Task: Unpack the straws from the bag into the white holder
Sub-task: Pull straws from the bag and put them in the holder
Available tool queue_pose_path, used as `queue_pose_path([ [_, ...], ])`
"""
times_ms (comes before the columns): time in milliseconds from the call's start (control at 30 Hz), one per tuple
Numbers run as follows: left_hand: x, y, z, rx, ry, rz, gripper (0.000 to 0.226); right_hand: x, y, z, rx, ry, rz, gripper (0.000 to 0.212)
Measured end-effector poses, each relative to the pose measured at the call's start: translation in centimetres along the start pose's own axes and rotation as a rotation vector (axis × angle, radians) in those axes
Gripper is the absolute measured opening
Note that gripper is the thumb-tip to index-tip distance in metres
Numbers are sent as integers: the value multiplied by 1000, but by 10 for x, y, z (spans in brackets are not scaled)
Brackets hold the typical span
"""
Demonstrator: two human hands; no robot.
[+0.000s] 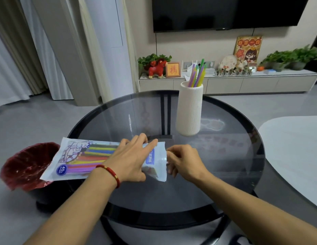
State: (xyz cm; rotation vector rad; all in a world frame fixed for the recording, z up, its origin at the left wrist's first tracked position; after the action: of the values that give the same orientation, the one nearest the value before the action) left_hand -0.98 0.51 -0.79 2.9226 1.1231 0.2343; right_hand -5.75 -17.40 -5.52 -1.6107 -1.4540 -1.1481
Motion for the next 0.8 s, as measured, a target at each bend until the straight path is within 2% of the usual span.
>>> queue_pose_path([
  [200,12,0,8,0,-73,-30,109,-12,2,-19,21,383,163,13],
  [333,11,5,14,16,-131,-31,112,-10,2,-25,16,418,149,10],
  [567,20,1,17,71,-224,-98,121,-11,8,-71,-136,555,126,9],
  [667,17,-2,17,161,-262,-127,122,-16,7,-90,-234,696,130,17],
  [800,7,0,19,271,-282,-127,118,-16,2,-109,-324,747,124,13],
])
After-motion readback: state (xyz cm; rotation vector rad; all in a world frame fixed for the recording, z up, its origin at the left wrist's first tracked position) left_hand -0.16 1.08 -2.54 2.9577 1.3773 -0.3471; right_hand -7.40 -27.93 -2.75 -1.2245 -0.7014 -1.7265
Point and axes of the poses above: each hand's wrist, its own y-axis towards the middle knuckle, its own z-axis out of the palm, x = y × z, the point moved 3 cm from there along y, towards the middle knuckle
